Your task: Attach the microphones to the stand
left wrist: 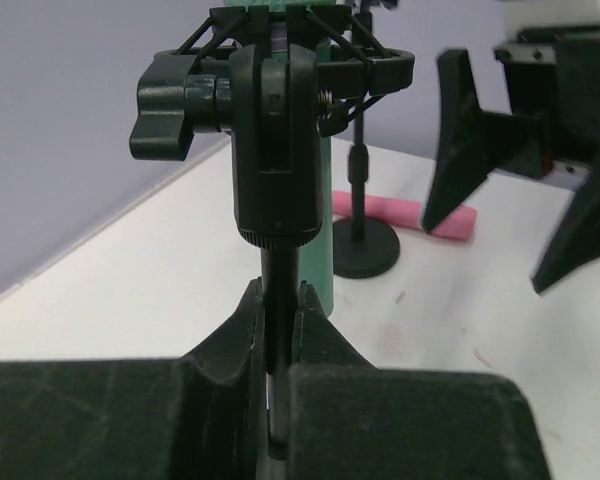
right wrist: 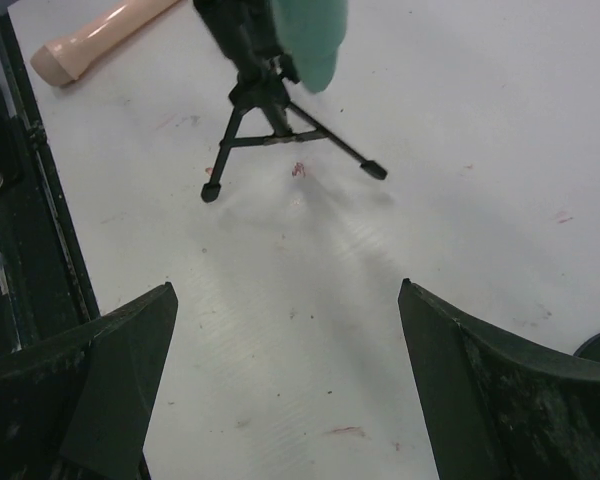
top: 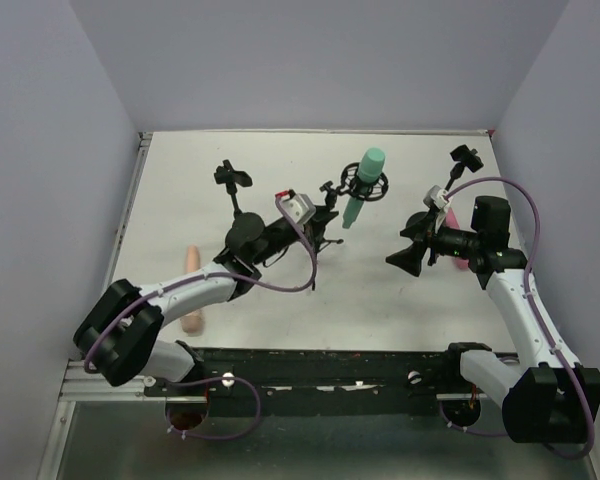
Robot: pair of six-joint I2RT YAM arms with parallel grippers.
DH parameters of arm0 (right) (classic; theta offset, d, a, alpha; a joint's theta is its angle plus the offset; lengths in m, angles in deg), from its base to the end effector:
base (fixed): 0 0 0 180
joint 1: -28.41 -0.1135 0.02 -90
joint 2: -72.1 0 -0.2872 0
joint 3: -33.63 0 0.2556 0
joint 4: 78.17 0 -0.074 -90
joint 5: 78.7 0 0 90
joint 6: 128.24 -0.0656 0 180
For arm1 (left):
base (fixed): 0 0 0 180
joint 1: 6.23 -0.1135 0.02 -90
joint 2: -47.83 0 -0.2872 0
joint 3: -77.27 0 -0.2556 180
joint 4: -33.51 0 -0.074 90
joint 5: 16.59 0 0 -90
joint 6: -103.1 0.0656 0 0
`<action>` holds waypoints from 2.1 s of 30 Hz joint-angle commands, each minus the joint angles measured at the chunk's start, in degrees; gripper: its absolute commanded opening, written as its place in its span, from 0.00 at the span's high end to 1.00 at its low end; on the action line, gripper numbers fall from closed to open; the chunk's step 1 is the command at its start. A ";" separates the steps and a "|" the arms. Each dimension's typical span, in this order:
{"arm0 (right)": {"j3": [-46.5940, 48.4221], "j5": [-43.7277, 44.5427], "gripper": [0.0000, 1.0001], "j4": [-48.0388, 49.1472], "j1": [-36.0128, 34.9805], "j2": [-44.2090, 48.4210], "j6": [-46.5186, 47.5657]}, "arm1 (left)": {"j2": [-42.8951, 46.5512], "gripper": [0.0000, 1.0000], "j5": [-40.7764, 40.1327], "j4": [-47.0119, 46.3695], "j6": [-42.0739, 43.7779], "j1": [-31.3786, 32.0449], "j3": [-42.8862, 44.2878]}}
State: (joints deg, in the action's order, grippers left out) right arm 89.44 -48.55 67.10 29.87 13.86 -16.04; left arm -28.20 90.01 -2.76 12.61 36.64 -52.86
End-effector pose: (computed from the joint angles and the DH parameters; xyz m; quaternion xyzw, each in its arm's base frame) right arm 0.2108 0.0514 0.2823 -0.3581 0.7235 0.3582 0.4690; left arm 0.2180 -0.2279 0.3035 0.3328 0.5524 -0.3664 0.6707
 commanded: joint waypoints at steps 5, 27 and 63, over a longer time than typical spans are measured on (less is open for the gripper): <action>0.21 -0.08 0.00 -1.27 0.13 -0.47 0.74 | -16.76 1.00 10.55 -8.51 -6.10 -9.64 24.23; 1.00 0.44 0.00 -2.58 -1.45 -2.23 1.89 | -46.84 1.00 10.03 -3.50 -9.53 -14.48 57.05; 0.65 2.20 0.00 -2.50 -1.45 -1.26 2.59 | -27.87 0.23 13.28 -5.00 -11.99 -14.48 31.13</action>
State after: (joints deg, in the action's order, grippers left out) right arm 89.44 -47.44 65.33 28.73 11.89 -14.58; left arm -61.22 99.61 -7.43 2.01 21.99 -17.62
